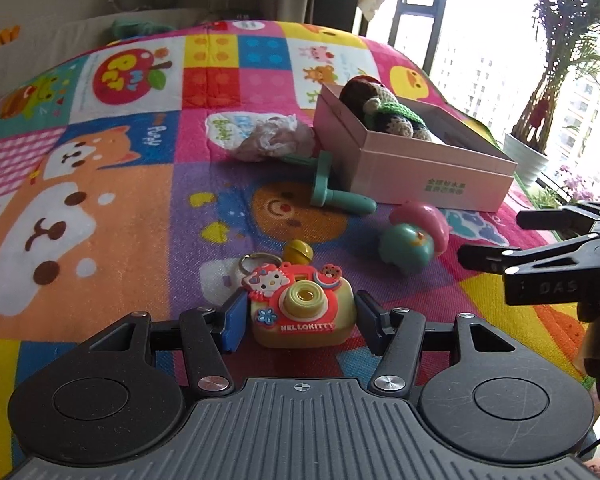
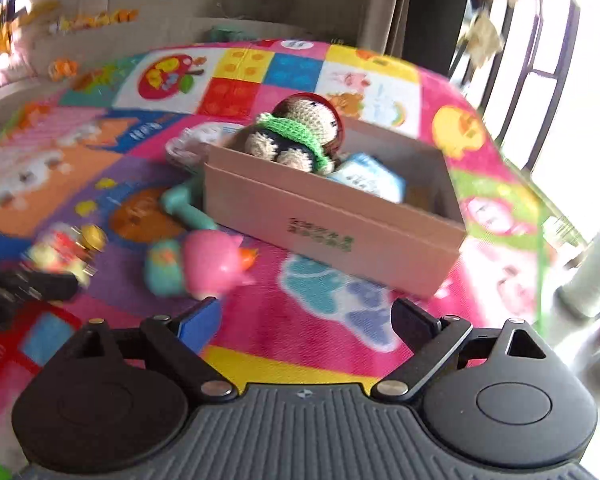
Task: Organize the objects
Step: 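Grasp the pink-and-teal toy with the right tool while the left tool holds the Hello Kitty toy, then place the pink toy in the box with right tool while left tool drops the Hello Kitty toy in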
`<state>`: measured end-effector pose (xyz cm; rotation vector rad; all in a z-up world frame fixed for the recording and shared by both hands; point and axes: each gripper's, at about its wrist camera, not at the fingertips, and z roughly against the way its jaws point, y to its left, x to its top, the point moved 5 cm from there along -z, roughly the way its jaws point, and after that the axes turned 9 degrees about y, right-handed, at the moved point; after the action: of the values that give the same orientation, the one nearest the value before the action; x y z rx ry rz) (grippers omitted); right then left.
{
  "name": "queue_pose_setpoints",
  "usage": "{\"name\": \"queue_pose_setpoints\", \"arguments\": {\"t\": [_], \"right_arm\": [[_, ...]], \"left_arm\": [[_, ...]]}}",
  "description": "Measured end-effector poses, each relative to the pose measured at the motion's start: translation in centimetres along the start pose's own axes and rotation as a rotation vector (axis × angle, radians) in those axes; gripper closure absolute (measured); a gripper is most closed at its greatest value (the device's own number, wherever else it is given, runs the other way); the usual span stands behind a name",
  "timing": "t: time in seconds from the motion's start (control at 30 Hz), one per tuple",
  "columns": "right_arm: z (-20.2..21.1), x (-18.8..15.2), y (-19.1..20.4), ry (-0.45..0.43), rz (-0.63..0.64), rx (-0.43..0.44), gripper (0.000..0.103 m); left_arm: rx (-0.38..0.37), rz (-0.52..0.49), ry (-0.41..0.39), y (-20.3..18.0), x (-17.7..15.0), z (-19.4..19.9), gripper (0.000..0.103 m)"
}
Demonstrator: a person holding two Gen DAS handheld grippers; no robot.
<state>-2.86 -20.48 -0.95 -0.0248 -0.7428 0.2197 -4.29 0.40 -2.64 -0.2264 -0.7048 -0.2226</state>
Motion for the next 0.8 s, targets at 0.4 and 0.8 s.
{"name": "queue_pose_setpoints", "arguments": {"t": [0.4,0.8], "right_arm": [[-3.6,2.9,3.6,0.036,0.053,0.164,0.009],[0.0,2.1,2.3,0.017,0.115,0.184,0.034]], "left_arm": [[-0.001,0.005,-0.003,0.0,-0.1,0.1,0.042],[0.011,-0.004,-0.001,-0.2,-0.2,0.0,0.042]]}}
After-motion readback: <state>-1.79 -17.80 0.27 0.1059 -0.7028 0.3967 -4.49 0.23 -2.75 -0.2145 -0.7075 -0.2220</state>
